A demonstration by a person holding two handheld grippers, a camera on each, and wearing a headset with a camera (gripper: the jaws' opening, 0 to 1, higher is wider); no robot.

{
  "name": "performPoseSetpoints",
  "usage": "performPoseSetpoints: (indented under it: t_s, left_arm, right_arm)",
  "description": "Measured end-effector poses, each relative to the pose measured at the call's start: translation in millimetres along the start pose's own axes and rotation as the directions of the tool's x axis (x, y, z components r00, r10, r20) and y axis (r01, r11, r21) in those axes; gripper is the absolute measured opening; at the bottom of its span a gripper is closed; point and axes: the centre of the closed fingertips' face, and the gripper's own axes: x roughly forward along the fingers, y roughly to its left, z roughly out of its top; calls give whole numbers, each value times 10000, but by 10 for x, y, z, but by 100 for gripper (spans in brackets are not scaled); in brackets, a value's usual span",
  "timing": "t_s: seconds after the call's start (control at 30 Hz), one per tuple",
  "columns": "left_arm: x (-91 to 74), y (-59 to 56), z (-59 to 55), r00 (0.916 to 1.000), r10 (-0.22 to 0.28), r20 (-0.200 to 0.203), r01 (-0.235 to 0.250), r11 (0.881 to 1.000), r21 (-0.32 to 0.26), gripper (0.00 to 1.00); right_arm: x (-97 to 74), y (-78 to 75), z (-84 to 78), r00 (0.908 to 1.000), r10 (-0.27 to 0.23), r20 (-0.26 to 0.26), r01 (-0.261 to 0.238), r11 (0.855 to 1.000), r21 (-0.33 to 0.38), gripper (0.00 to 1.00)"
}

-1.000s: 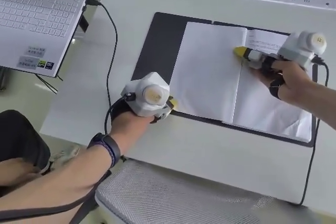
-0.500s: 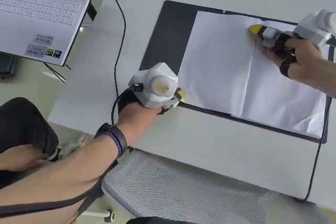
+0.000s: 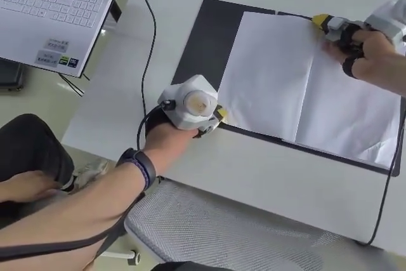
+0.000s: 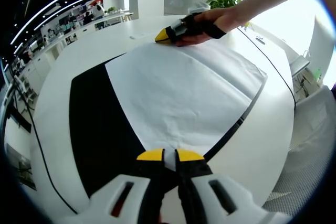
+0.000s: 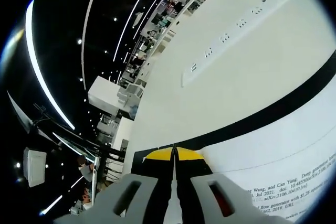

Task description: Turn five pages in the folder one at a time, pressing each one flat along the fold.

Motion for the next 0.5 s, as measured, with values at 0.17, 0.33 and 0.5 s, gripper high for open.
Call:
performPoseSetpoints:
  t_s: [0.17,0.33,0.5]
  left_arm:
    - [7,11,1,10000,3,29,-3,10000,-50,6]
    - [43,56,-11,10000,28,68,-27,9999,-125,3]
    - [28,55,-2,10000,0,24,1,9999,-113,3]
  right_arm:
    - [-58,37,-139,9975,257,-663,-291,9983,-515,0]
    - [-200,114,-355,9917,656,-1107,-762,9926,-941,0]
    - [-326,169,-513,9877,1137,-1072,-1227,9891,-811,0]
